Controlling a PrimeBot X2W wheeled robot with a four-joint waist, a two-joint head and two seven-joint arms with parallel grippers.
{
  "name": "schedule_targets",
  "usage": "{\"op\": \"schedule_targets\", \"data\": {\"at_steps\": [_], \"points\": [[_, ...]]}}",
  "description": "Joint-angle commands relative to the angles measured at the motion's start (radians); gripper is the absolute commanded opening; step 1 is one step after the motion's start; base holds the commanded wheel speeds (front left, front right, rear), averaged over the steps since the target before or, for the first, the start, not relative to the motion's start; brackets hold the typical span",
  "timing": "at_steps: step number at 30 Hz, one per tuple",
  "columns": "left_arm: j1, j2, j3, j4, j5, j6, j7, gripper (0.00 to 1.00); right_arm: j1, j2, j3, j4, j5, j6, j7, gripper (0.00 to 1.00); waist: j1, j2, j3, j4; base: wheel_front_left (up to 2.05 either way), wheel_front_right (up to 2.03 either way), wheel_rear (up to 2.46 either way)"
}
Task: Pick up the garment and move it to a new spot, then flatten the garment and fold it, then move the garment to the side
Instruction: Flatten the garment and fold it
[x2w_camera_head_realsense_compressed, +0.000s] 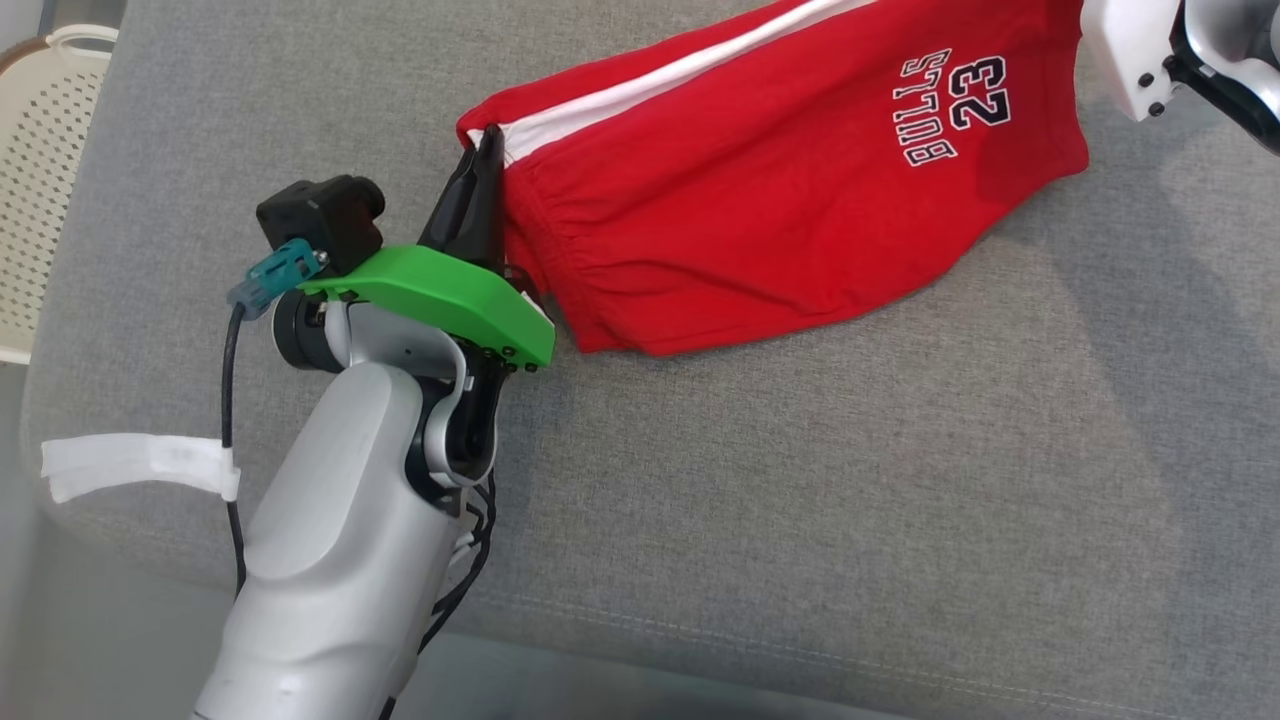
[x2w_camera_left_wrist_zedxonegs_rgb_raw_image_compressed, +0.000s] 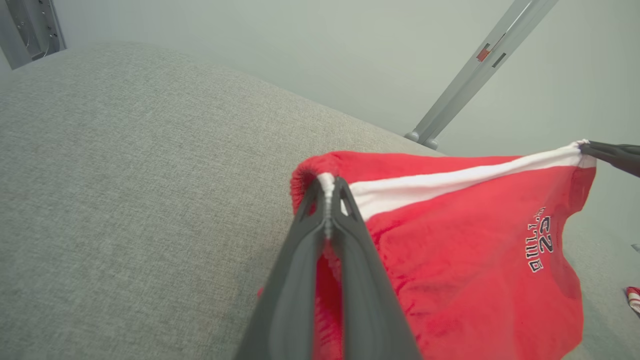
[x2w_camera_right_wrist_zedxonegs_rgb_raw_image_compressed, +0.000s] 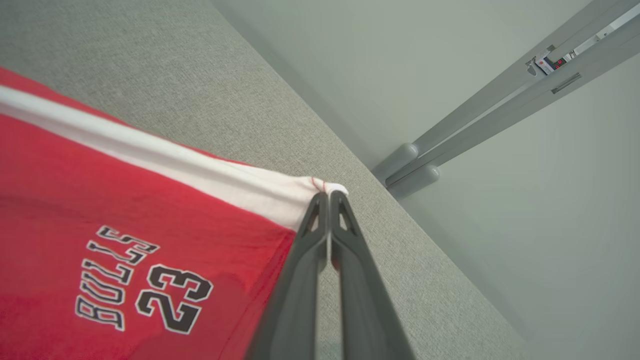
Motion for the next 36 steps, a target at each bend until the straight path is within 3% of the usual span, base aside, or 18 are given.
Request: {"op": "schedule_targets", "data": {"at_steps": [1, 6, 7, 8, 9, 17, 25, 31, 36], "points": [[-0.023, 0.0, -0.004, 0.012, -0.009, 0.008, -0.013, 0.0, -0.016, 0.008, 0.009, 0.025, 0.011, -0.002, -0.013, 0.0, -0.0001, 0.0, 0.009, 0.007, 0.0, 0.0, 0.0], [-0.064, 0.0, -0.031, 0.054, -0.03, 0.014, -0.033, 0.0, -0.044, 0.045, 0.042, 0.109, 0.03, -0.002, -0.045, 0.0, -0.0001, 0.0, 0.027, 0.011, 0.0, 0.0, 0.0], [-0.072, 0.001, -0.037, 0.063, -0.037, 0.015, -0.039, 0.01, -0.048, 0.053, 0.049, 0.122, 0.033, -0.002, -0.055, 0.08, -0.0001, 0.0, 0.03, 0.012, 0.0, 0.0, 0.0], [-0.078, 0.0, -0.045, 0.072, -0.045, 0.016, -0.044, 0.42, -0.052, 0.059, 0.055, 0.136, 0.037, -0.002, -0.065, 0.61, -0.0001, 0.0, 0.033, 0.013, 0.0, 0.0, 0.0], [-0.085, 0.0, -0.049, 0.08, -0.052, 0.019, -0.052, 1.0, -0.055, 0.066, 0.062, 0.147, 0.04, -0.002, -0.075, 1.0, -0.0001, 0.0, 0.035, 0.014, 0.0, 0.0, 0.0], [-0.13, 0.001, -0.069, 0.147, -0.076, 0.041, -0.122, 1.0, -0.08, 0.109, 0.076, 0.237, 0.068, -0.002, -0.172, 1.0, -0.0001, 0.0, 0.033, 0.016, 0.0, 0.0, 0.0], [-0.087, 0.028, -0.028, 0.158, -0.039, 0.053, -0.182, 1.0, -0.023, 0.14, 0.019, 0.326, 0.115, -0.002, -0.276, 1.0, -0.0001, 0.0, -0.033, -0.002, 0.0, 0.0, 0.0], [0.041, 0.043, 0.086, 0.005, 0.027, 0.058, -0.193, 1.0, 0.074, 0.147, -0.007, 0.359, 0.139, -0.002, -0.35, 1.0, -0.0001, 0.0, -0.105, -0.021, 0.0, 0.0, 0.0], [0.203, 0.02, 0.176, -0.148, 0.111, 0.015, -0.193, 1.0, 0.163, 0.158, -0.052, 0.393, 0.185, -0.002, -0.4, 1.0, -0.0001, 0.0, -0.165, -0.03, 0.0, 0.0, 0.0]]}}
